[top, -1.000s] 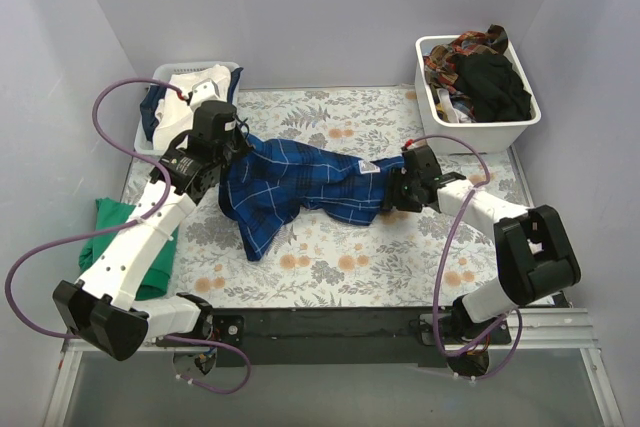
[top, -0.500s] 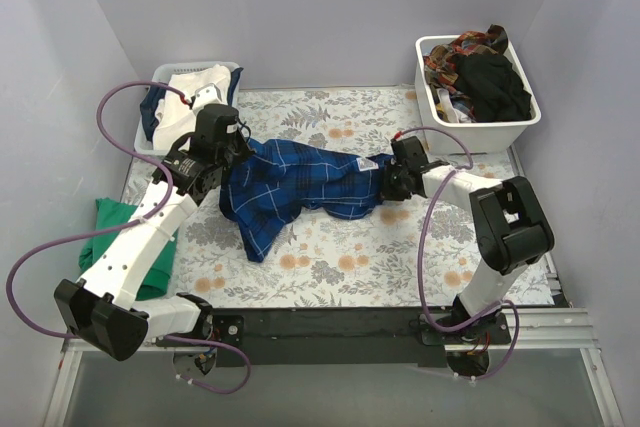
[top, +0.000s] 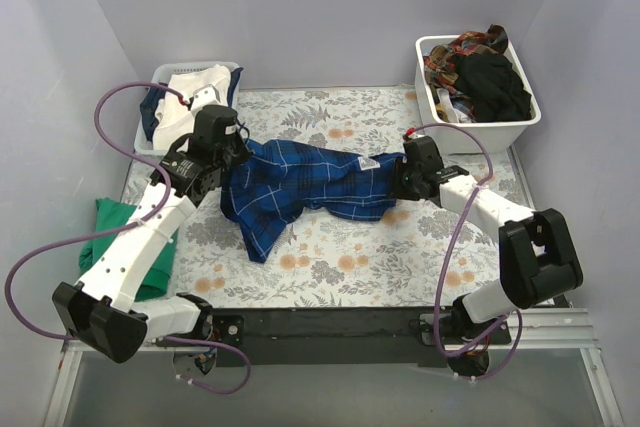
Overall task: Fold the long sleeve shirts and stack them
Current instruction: Flatten the shirt out
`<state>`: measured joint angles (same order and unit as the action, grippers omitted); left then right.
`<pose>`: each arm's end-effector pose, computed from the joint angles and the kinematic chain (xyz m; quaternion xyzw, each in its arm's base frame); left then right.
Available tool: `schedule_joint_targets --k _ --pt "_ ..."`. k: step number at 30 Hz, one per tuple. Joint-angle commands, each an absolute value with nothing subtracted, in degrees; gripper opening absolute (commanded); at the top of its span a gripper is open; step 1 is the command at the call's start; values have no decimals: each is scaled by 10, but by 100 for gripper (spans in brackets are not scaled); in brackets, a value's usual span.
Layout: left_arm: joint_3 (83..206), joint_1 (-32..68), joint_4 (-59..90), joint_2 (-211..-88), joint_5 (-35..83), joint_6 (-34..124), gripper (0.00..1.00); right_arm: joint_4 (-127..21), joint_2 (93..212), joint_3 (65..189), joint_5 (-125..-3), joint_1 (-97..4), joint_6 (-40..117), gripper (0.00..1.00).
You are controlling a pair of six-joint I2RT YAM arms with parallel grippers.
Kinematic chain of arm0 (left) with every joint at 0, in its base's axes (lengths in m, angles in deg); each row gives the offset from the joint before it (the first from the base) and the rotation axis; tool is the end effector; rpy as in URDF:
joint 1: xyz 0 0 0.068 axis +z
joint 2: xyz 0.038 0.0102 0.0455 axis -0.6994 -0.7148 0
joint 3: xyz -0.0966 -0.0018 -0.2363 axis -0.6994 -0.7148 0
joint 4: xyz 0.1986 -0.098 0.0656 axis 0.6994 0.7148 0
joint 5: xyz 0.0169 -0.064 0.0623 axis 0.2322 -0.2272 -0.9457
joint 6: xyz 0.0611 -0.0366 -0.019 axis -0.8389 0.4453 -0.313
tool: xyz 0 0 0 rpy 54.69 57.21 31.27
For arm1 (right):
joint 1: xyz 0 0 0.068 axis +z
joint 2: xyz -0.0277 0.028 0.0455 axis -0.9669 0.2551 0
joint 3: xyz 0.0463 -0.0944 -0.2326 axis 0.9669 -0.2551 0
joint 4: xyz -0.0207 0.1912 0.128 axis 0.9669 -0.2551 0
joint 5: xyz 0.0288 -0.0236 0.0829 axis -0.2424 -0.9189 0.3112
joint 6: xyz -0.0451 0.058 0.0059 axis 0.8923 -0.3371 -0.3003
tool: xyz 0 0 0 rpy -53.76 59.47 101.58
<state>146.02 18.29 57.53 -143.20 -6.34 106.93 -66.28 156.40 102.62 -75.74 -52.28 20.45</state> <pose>0.2312 -0.0876 0.3426 -0.4335 0.7636 -0.2342 0.4173 0.2774 0.1125 0.1883 0.0303 0.9331 0.1142 0.3396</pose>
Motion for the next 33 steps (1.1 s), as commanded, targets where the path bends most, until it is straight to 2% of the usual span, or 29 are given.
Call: schedule_joint_targets --k 1,9,11,12,13,15,20,22,26,33 --pt "1471 183 570 -1403 -54 1074 0 -674 1565 1018 -755 -524 221 42" --pt "1447 183 568 -1389 -45 1082 0 -660 1618 1025 -761 -524 217 45" --pt "1444 183 570 -1388 -45 1086 0 -652 1622 1028 -764 -525 218 36" --pt "1442 183 570 -1386 -45 1087 0 -651 1626 1031 -765 -524 217 27" --pt "1440 183 568 -1385 -45 1088 0 -651 1627 1034 -769 -524 217 14" --pt "1439 183 568 -1383 -45 1089 1 -655 1624 1040 -772 -524 214 9" --pt "1437 183 567 -1381 -47 1089 1 -669 1602 1043 -780 -524 218 8" --pt "1437 183 566 -1381 -47 1089 1 -676 1590 1041 -780 -524 219 1" --pt "1444 183 572 -1380 -54 1087 1 -704 1564 1045 -785 -524 223 1" --pt "1515 183 563 -1379 -67 1071 0 -730 1420 1091 -788 -523 243 1"
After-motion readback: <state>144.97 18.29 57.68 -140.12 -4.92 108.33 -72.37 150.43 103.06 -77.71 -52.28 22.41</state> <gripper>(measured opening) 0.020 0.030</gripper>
